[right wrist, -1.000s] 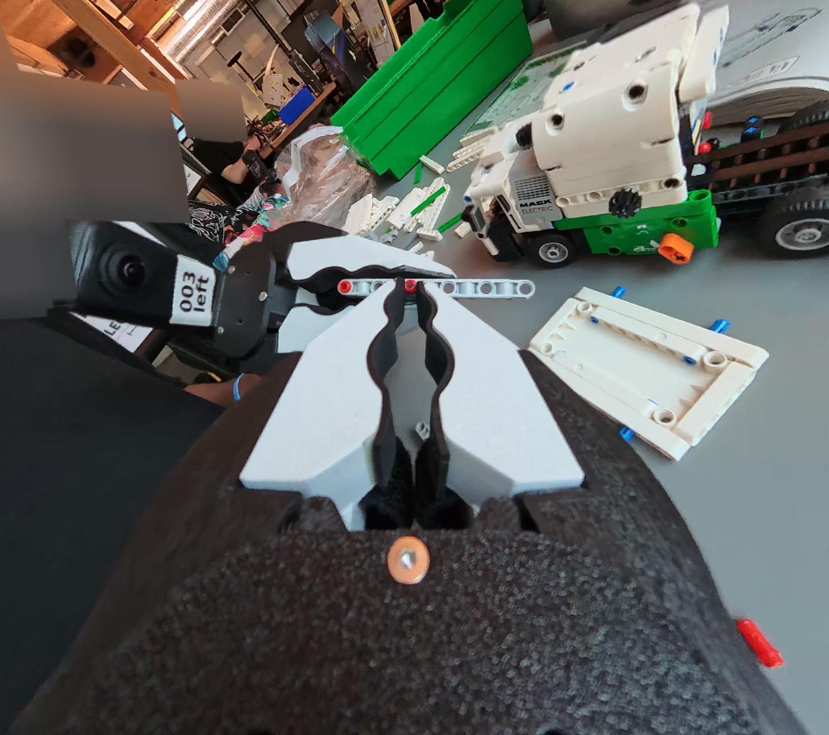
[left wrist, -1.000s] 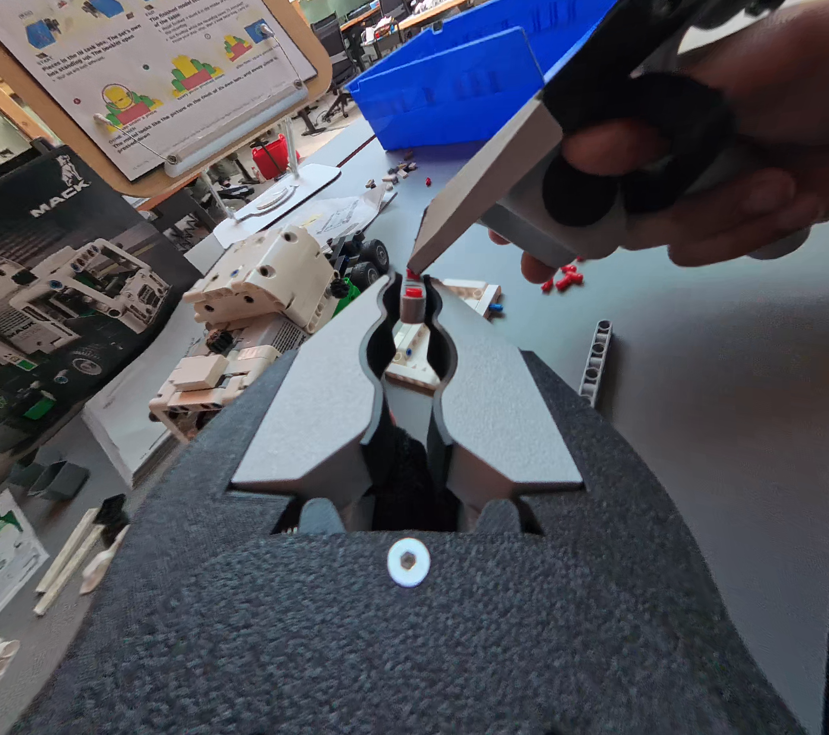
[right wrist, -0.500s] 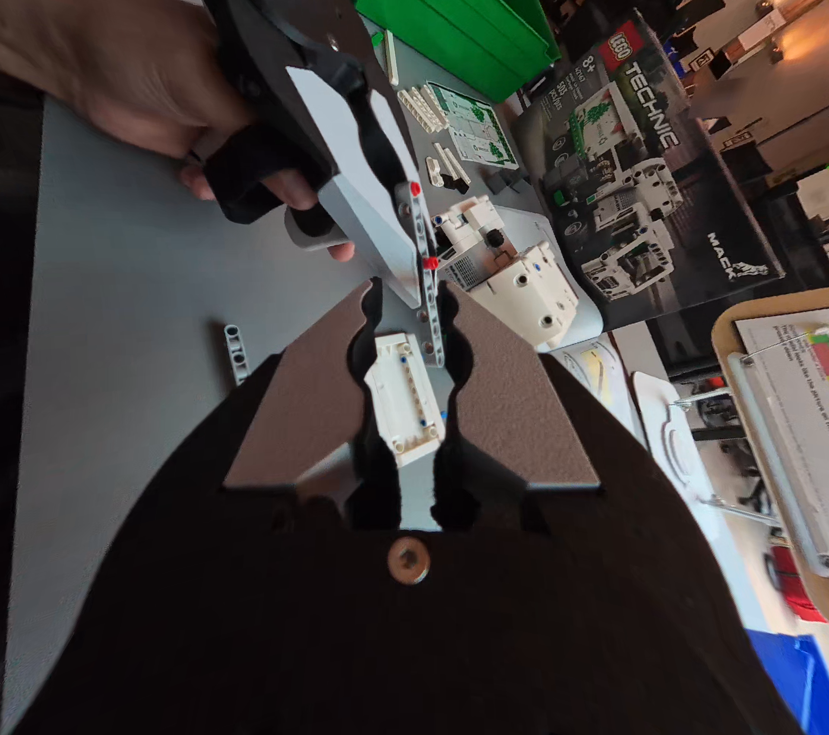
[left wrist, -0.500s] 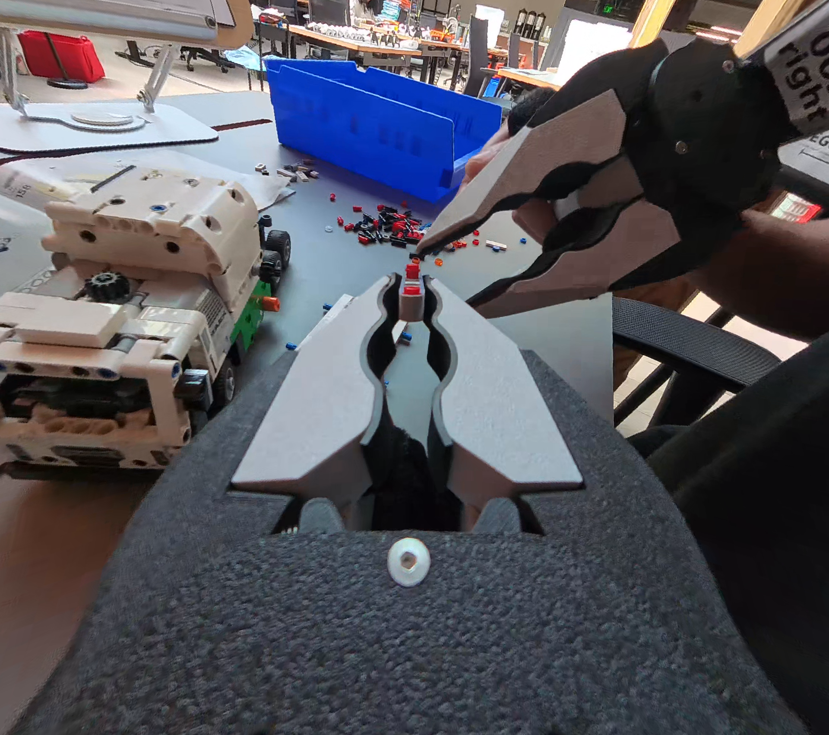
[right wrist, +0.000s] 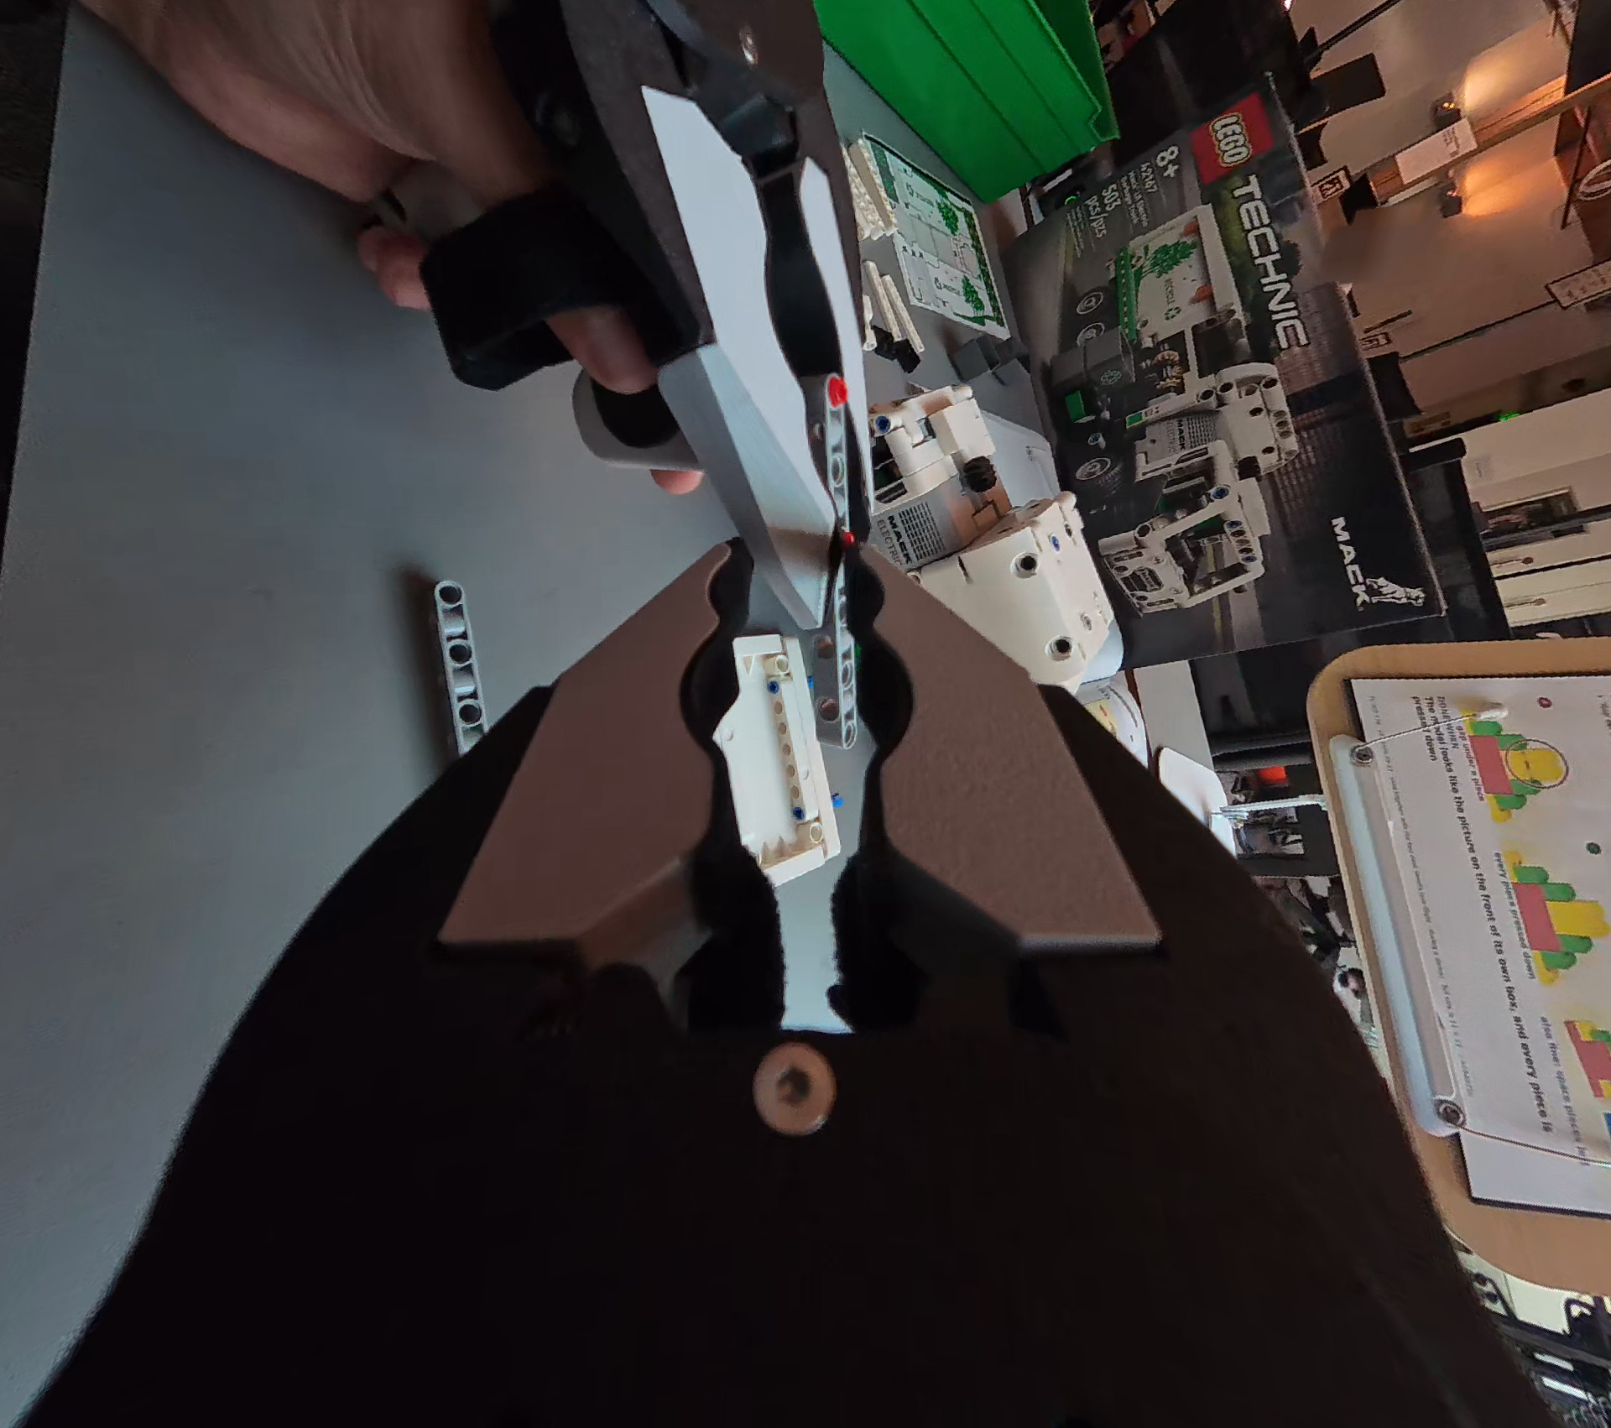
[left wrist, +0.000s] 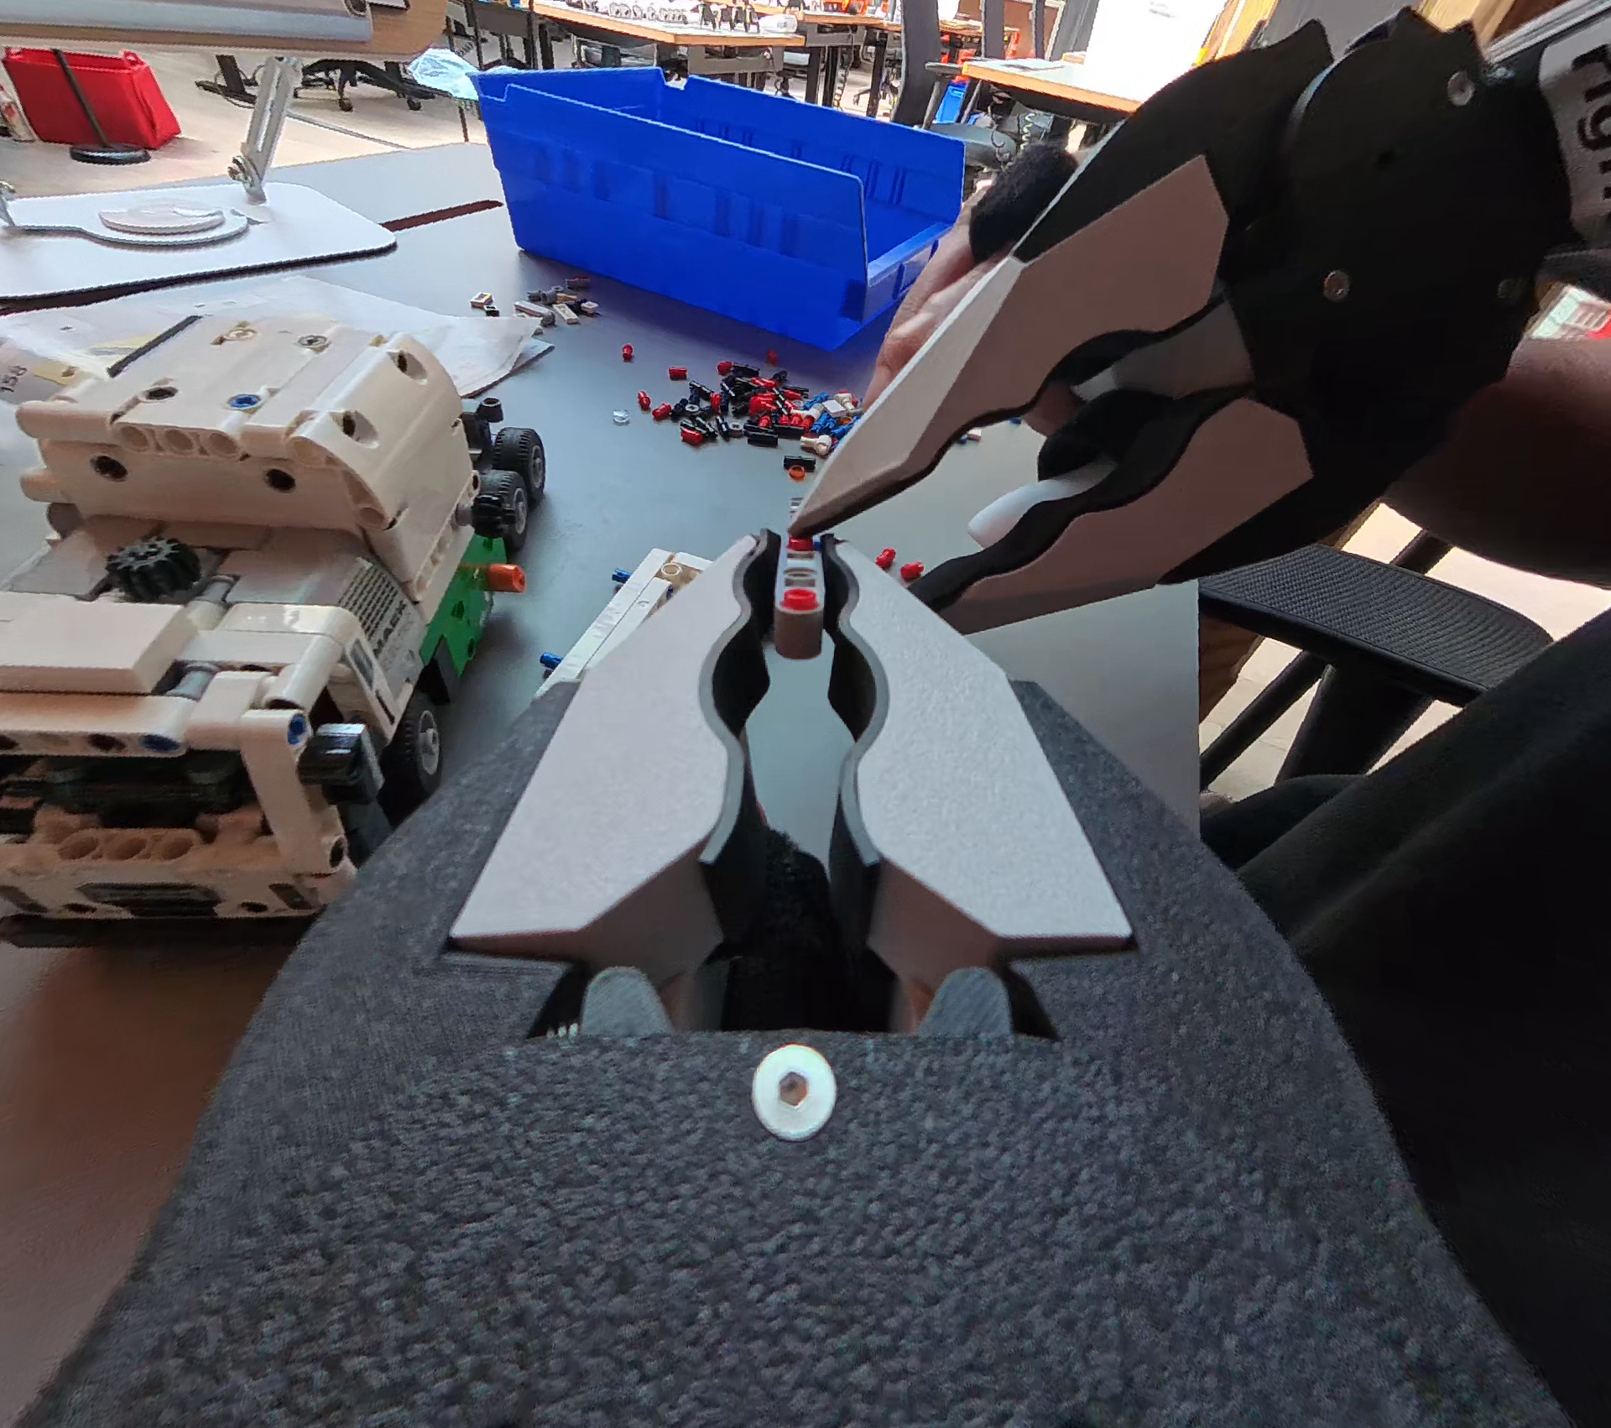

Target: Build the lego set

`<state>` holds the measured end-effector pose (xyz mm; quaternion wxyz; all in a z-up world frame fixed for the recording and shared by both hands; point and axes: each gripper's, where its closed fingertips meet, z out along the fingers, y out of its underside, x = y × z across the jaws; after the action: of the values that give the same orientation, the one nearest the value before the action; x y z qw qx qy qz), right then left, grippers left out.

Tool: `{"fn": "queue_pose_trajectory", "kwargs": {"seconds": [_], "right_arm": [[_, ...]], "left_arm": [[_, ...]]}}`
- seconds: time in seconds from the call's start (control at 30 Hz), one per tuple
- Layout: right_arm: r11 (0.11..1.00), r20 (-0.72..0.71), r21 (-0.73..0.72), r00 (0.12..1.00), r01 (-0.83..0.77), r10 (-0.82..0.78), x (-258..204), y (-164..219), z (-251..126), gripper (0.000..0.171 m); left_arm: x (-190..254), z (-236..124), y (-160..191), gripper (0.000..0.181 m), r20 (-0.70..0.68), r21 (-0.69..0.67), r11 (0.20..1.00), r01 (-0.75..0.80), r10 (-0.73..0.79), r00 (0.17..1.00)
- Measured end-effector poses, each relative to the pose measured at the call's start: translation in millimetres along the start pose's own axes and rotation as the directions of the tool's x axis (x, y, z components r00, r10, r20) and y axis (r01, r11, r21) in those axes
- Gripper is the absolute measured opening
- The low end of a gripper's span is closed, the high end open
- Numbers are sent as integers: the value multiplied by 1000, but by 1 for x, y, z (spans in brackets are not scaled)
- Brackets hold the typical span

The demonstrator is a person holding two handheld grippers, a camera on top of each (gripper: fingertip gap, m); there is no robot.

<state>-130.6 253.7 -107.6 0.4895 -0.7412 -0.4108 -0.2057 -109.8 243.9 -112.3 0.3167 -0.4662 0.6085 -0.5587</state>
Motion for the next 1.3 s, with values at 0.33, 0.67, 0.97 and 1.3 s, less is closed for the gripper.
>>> {"fn": "queue_pose_trajectory", "kwargs": {"seconds": [0.33, 0.67, 0.97, 1.3], "right_arm": [[985, 0, 39, 986, -169, 169, 8, 4, -8, 23], [673, 16, 80, 676, -735, 736, 31, 68, -44, 22], [502, 81, 60, 505, -863, 859, 32, 107, -55, 19], [489, 162, 41, 489, -871, 857, 35, 119, -33, 16]], "left_arm": [[-5, -1, -5, 6, 31, 21, 999, -51, 50, 998], [-21, -7, -16, 6, 85, 70, 988, -134, 128, 988], [-38, 11, -7, 6, 130, 1, 988, -155, 153, 980], [-48, 22, -2, 6, 124, -50, 992, -112, 118, 985]]}}
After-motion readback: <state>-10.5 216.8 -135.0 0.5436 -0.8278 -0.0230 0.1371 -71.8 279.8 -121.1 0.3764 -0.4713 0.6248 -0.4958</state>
